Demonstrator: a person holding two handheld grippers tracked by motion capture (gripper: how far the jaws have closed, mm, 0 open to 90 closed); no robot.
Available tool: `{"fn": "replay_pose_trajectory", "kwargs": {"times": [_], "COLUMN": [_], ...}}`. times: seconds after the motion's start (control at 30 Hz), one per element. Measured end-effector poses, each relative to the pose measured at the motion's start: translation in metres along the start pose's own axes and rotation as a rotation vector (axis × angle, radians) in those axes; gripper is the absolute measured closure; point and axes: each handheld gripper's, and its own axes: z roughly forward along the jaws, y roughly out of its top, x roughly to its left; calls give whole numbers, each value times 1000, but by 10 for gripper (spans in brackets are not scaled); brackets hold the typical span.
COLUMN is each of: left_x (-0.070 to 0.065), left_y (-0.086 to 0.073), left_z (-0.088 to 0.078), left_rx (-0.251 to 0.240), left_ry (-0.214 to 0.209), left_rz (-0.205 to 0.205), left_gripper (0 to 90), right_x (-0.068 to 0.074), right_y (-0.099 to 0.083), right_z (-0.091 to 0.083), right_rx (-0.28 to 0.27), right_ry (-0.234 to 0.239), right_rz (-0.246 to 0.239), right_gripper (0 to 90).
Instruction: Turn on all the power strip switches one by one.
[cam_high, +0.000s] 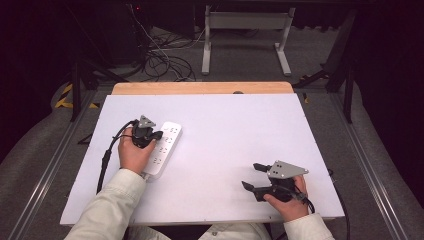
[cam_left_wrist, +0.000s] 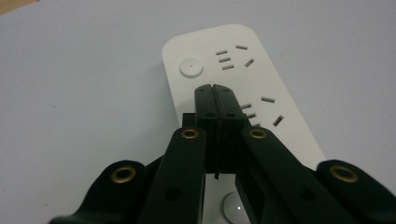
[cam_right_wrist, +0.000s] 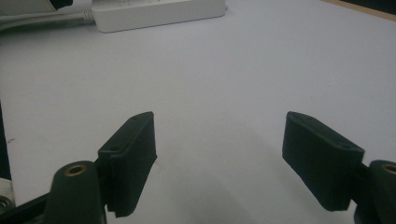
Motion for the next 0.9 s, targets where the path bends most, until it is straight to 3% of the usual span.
{"fn": "replay_pose_trajectory", "kwargs": {"times": [0.2, 0.33, 0.6, 0.8, 0.87, 0.9], "left_x": [-2, -1, -4, -6, -7, -7], "left_y": [1, 1, 2, 2, 2, 2], "left_z": [1, 2, 2, 3, 3, 3], "left_rx": [7, 6, 18, 21, 25, 24], "left_ry": [14, 7, 36, 32, 48, 32], "left_rz": [14, -14, 17, 4, 17, 10], "left_gripper": [900, 900, 900, 900, 900, 900], "right_x": [0, 0, 0, 0, 0, 0], "right_y": [0, 0, 0, 0, 0, 0], "right_z": [0, 0, 0, 0, 0, 0], "right_rx": [-1, 0, -6, -7, -7, -8], "right_ry": [5, 5, 12, 13, 14, 13], "right_rz": [5, 5, 11, 13, 14, 16], "right_gripper": [266, 266, 265, 265, 265, 265]}}
